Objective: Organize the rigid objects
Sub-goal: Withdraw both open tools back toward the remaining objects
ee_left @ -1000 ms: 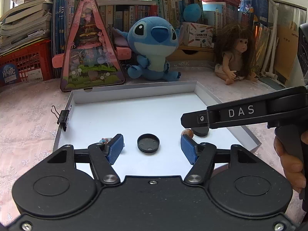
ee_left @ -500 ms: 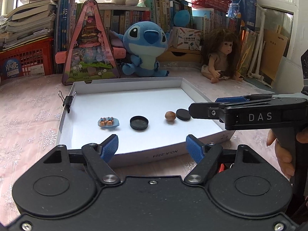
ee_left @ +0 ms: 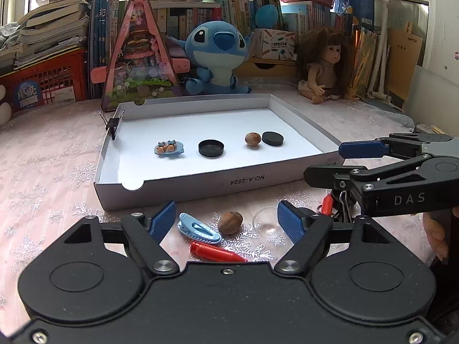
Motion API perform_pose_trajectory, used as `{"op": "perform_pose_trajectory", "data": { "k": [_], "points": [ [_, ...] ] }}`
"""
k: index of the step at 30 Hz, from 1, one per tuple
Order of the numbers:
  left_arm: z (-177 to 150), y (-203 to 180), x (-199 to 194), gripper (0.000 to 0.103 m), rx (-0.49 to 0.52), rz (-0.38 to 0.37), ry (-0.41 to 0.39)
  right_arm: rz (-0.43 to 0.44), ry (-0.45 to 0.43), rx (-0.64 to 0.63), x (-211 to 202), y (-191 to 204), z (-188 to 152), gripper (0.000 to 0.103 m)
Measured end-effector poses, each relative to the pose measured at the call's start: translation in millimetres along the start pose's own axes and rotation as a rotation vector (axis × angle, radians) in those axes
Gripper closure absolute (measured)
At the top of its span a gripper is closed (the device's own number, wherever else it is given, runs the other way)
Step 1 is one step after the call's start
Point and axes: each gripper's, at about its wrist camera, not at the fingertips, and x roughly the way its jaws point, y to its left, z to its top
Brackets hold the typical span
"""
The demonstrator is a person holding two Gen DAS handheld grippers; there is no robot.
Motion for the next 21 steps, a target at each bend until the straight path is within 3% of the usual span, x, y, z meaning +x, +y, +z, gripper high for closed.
{"op": "perform_pose_trajectory", "data": {
  "k": [5,12,21],
  "points": [
    [-9.3,0.6,-5.3,0.027,-0.009,0.014,0.004,-0.016,-0.013,-0.031,-10.1,7.6,-13.8,0.016],
    [-26.4,2.5,-16.0,0.027,-0.051,0.031,-0.006,-0.030,-0.007,0.064,-17.1,7.5,-38.9,0.016],
    [-33.5,2.6,-16.6,0.027,-0.049,0.040,-0.002,-0.057,-0.003,0.067,-24.8,12.6,-56.4,0.018]
  ]
}}
